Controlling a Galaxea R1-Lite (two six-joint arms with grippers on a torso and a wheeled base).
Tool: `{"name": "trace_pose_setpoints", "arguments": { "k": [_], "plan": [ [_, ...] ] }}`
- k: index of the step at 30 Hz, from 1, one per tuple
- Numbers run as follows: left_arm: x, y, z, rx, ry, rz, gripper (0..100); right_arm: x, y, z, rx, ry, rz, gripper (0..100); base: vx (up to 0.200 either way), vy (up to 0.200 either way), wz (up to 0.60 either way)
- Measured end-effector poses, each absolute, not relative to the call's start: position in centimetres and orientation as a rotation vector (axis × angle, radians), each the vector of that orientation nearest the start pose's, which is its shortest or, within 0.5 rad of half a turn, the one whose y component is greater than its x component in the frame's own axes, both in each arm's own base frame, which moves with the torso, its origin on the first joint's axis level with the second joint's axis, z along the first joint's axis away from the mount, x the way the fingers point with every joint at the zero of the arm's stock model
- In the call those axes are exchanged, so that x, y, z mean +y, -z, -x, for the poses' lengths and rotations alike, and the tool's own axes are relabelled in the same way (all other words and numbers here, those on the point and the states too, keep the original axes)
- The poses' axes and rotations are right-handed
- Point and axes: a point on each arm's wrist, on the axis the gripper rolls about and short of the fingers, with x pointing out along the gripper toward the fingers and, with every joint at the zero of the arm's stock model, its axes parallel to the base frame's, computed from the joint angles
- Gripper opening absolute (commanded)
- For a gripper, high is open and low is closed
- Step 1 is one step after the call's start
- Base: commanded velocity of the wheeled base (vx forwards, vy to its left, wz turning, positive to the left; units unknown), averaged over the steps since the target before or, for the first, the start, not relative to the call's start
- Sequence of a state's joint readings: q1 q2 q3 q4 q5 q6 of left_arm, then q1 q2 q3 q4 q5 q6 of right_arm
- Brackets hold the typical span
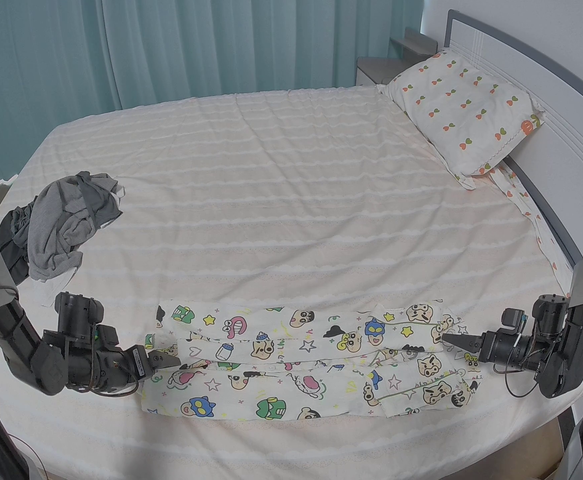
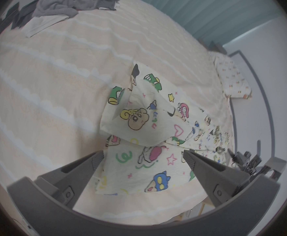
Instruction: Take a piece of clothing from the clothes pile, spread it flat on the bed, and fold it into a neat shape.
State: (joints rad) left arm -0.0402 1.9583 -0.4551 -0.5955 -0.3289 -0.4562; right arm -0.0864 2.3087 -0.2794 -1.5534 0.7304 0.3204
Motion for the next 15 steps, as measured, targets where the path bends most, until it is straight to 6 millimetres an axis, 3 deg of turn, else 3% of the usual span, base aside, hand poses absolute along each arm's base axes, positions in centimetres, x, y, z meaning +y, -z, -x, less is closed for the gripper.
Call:
{"name": "trace_pose_setpoints", "arguments": {
  "k": [10, 15],
  "plan": [
    [-0.7, -5.0, -31.8, 0.941, 0.184, 0.334, 100, -0.8, 1.4, -27.4, 0.557, -0.586, -0.483, 100, 0.0, 0.0, 0.0],
    [-1.9, -5.2, -33.6, 0.929, 0.173, 0.351, 100, -0.8, 1.6, -27.3, 0.562, -0.591, -0.479, 100, 0.0, 0.0, 0.0]
  ]
}}
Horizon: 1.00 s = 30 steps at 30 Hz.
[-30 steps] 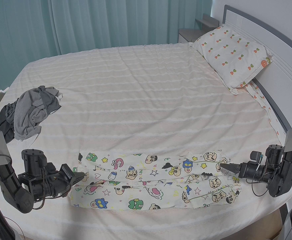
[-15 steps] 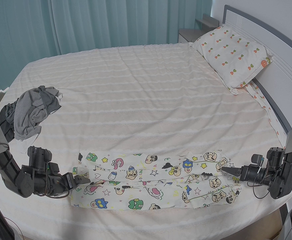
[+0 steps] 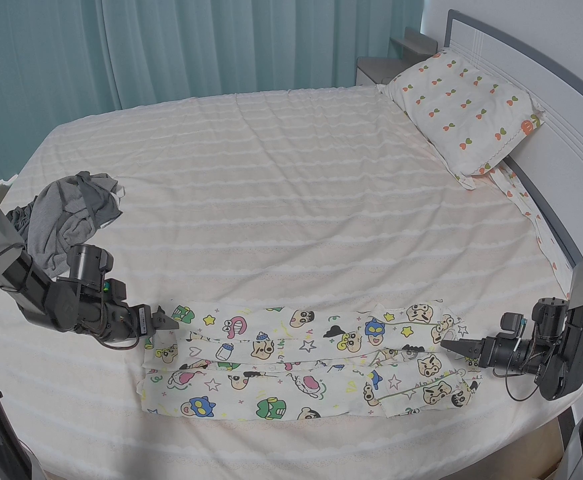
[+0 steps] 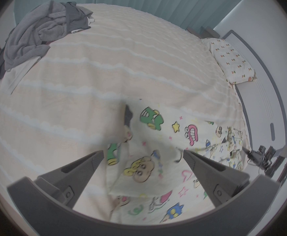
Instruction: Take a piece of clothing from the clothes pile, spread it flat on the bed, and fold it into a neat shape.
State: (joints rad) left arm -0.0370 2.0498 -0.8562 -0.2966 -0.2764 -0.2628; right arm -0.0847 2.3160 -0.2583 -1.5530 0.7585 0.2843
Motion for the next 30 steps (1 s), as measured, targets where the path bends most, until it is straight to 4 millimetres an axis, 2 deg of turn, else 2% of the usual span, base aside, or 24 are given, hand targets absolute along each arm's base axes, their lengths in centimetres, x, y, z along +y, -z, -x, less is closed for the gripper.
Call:
{"name": "trace_pose_setpoints", "arguments": {
  "k": [9, 14, 19, 25, 30],
  "plan": [
    [-5.6, -6.2, -35.0, 0.922, 0.223, 0.392, 100, -0.7, 1.9, -27.2, 0.57, -0.597, -0.463, 100, 0.0, 0.0, 0.0],
    [-7.7, -6.8, -35.0, 0.924, 0.229, 0.478, 100, -0.7, 2.1, -27.2, 0.573, -0.6, -0.457, 100, 0.0, 0.0, 0.0],
    [-9.7, -6.9, -34.6, 0.939, 0.268, 0.487, 100, -0.7, 2.2, -27.1, 0.575, -0.6, -0.454, 100, 0.0, 0.0, 0.0],
    [-10.4, -4.8, -33.9, 0.996, 0.217, 0.439, 100, -0.7, 2.3, -27.1, 0.576, -0.599, -0.451, 100, 0.0, 0.0, 0.0],
    [-9.2, -3.1, -33.7, 1.038, 0.133, 0.425, 100, -0.8, 2.3, -27.0, 0.58, -0.599, -0.454, 100, 0.0, 0.0, 0.0]
  ]
}}
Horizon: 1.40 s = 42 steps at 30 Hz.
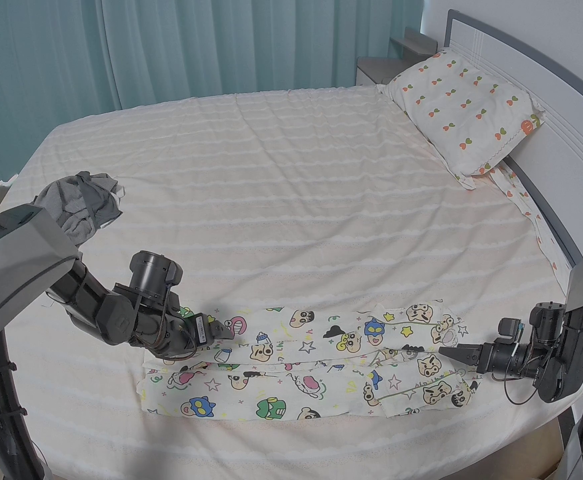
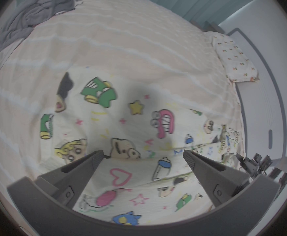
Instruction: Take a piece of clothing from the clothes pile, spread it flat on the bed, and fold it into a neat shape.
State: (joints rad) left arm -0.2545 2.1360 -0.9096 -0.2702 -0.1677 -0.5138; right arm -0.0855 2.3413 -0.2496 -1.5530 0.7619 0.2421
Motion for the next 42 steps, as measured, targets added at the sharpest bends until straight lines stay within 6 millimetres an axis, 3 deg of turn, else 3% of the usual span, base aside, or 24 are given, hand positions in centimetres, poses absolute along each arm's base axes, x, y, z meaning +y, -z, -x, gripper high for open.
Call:
{"name": "trace_pose_setpoints", "arguments": {
  "k": [9, 17, 25, 35, 42],
  "plan": [
    [-6.2, -1.6, -32.2, 1.098, 0.079, 0.372, 100, -0.7, 2.4, -27.0, 0.585, -0.599, -0.454, 100, 0.0, 0.0, 0.0],
    [-3.8, -3.3, -32.0, 1.04, 0.042, 0.396, 100, -0.6, 2.5, -26.9, 0.588, -0.604, -0.446, 100, 0.0, 0.0, 0.0],
    [-2.0, -4.2, -31.4, 1.052, 0.073, 0.262, 100, -0.6, 2.6, -26.8, 0.59, -0.603, -0.445, 100, 0.0, 0.0, 0.0],
    [-2.2, -3.1, -32.9, 1.035, 0.018, 0.21, 100, -0.6, 2.6, -26.7, 0.591, -0.606, -0.434, 100, 0.0, 0.0, 0.0],
    [-4.1, -1.8, -33.8, 1.039, 0.1, 0.284, 100, -0.6, 2.6, -26.7, 0.59, -0.608, -0.428, 100, 0.0, 0.0, 0.0]
  ]
}}
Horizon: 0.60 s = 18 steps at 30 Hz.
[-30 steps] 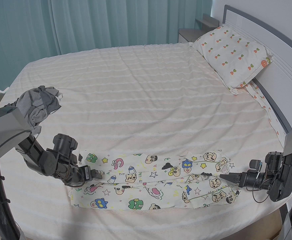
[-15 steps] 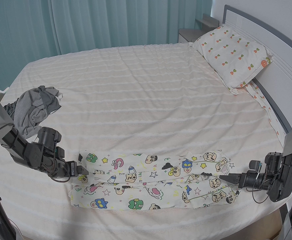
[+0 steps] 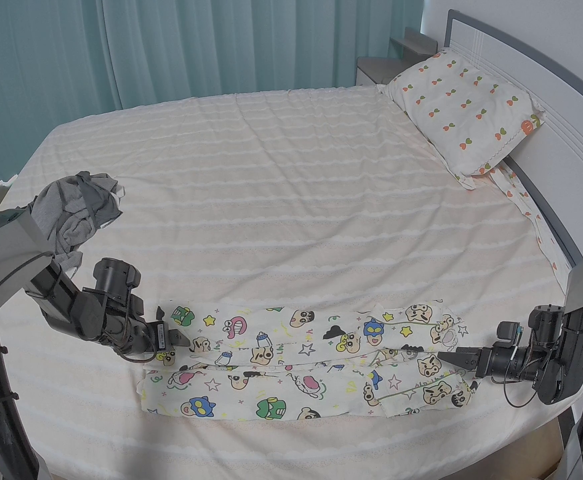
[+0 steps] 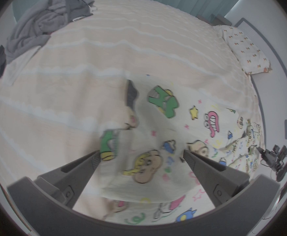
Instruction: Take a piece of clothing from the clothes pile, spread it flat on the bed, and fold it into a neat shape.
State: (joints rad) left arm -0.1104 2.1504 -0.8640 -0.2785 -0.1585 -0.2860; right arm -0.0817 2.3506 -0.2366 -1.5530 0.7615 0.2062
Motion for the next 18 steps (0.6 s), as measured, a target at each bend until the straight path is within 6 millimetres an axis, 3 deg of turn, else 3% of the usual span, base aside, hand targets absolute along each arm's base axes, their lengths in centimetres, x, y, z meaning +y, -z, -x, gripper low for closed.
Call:
{"name": "trace_pose_setpoints", "arguments": {
  "k": [6, 16, 17, 18],
  "plan": [
    [-5.2, -1.3, -33.6, 1.06, 0.134, 0.285, 100, -0.6, 2.8, -26.7, 0.589, -0.613, -0.412, 100, 0.0, 0.0, 0.0],
    [-5.3, -0.5, -33.4, 1.089, 0.108, 0.259, 100, -0.6, 2.9, -26.6, 0.592, -0.613, -0.412, 100, 0.0, 0.0, 0.0],
    [-5.3, -0.5, -33.4, 1.091, 0.106, 0.259, 0, -0.6, 2.9, -26.7, 0.592, -0.613, -0.412, 100, 0.0, 0.0, 0.0],
    [-5.3, -0.4, -33.4, 1.091, 0.106, 0.259, 0, -0.6, 2.9, -26.7, 0.592, -0.613, -0.412, 100, 0.0, 0.0, 0.0]
  ]
}}
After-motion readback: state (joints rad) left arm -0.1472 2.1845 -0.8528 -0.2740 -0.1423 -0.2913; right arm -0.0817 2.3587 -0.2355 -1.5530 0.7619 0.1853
